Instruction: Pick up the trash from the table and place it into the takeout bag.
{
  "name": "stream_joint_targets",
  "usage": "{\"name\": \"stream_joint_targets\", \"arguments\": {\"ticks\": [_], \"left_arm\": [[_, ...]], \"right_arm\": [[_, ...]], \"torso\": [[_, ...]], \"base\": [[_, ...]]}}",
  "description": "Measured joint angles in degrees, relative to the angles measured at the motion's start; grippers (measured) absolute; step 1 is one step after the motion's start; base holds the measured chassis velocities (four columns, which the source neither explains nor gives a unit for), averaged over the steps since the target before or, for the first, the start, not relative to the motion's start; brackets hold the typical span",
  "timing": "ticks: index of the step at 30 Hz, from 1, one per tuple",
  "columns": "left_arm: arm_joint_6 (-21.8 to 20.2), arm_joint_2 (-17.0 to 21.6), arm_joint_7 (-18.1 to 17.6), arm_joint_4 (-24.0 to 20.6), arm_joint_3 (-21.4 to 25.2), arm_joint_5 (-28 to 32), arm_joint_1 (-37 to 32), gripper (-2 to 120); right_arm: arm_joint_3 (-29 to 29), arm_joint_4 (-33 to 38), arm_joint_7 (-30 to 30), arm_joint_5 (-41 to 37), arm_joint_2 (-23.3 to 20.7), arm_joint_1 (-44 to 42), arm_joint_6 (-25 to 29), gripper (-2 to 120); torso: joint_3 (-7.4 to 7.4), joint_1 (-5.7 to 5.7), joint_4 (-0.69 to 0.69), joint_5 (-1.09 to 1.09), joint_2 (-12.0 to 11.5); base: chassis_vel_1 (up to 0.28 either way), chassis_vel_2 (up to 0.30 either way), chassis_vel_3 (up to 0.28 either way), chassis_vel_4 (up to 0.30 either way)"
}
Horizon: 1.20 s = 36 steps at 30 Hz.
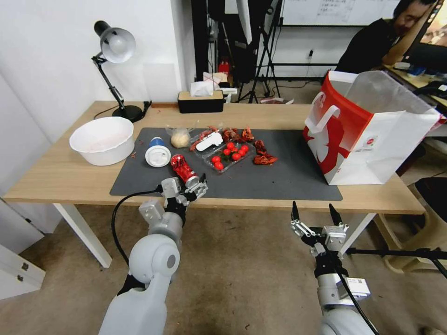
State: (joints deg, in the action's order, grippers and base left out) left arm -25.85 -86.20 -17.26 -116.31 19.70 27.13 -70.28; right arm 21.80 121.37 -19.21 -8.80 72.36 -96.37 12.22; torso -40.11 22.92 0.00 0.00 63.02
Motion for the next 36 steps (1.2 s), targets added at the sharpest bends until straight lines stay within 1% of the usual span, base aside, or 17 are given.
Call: {"name": "stream_joint_targets", "arguments": {"ticks": [7,24,34,36], "left_arm": [[-0.64,-0.25,-0.7,1.25,0.06,-0.7,0.93,100],[-0.44,-1.17,-0.69,4.28,-0.84,-3.85,2.25,100],[-0.29,-1.21,-0.82,6.11,-0.67,-5.3,3.01,91],[-0.23,-1.21,-0.82,6.35,-0.61,-5.41,3.13,87]], "right_arm": [[0.0,-0.17,-0.05,0.09,0.44,0.22,-0.27,94],[-0.12,-0.31,-0.21,0.17,0.84,0.17,-0.23,89],[-0.17,-0.3,-0.3,0.31,0.98,0.18,-0.12,86],[-0.17,-0.29,-0.31,0.34,1.02,0.16,-0.1,86]], "torso": [[0.0,0.0,0.0,0.01,0.0],[0.0,0.0,0.0,0.0,0.0],[0.0,-0.01,0.0,0.0,0.0],[0.0,-0.01,0.0,0.0,0.0]], "base": [[0.0,0.0,0.0,0.0],[0.0,0.0,0.0,0.0],[0.0,0.0,0.0,0.0],[0.0,0.0,0.0,0.0]]}}
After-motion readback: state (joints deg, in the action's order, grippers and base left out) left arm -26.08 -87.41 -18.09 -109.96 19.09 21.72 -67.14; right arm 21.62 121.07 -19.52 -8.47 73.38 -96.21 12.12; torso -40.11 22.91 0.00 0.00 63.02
